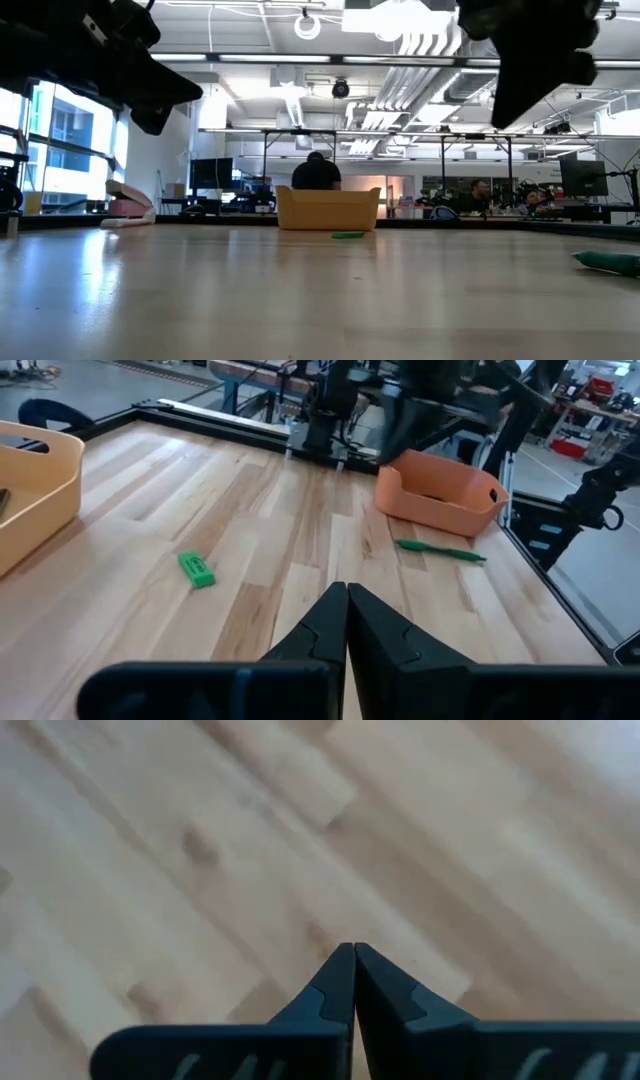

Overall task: Sort crayons/erasers/pens/pencils in bins
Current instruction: Put the green pen into the orange bin

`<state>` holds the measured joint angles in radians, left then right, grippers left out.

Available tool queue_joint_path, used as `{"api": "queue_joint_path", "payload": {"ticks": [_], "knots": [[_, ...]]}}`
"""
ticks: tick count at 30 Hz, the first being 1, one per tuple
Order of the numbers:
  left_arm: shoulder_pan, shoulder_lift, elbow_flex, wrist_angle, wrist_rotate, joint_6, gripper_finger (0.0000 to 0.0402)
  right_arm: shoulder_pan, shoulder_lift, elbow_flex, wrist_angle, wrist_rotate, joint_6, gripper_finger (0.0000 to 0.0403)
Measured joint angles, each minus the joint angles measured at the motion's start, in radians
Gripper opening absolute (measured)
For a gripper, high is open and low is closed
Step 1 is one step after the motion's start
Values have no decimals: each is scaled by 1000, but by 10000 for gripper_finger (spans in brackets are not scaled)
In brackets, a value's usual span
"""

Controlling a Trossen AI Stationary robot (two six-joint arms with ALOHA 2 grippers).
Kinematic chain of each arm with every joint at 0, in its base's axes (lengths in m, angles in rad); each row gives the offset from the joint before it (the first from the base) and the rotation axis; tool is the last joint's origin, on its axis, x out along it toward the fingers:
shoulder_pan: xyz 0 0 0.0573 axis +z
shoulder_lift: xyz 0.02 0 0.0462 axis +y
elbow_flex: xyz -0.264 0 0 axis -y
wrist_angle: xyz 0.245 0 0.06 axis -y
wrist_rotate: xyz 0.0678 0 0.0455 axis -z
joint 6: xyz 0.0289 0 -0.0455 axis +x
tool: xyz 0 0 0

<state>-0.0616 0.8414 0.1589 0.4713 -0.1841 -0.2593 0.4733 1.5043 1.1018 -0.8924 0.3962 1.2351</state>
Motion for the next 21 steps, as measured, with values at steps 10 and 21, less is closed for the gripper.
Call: {"api": "queue_joint_path", "payload": {"ticks": [10,21], "knots": [[0,0,0,2,12,-3,0,167,220,177,-53,-173,270,41],[0,0,0,-1,52,-1,0,248,379,192,-15,-197,496,154]]}}
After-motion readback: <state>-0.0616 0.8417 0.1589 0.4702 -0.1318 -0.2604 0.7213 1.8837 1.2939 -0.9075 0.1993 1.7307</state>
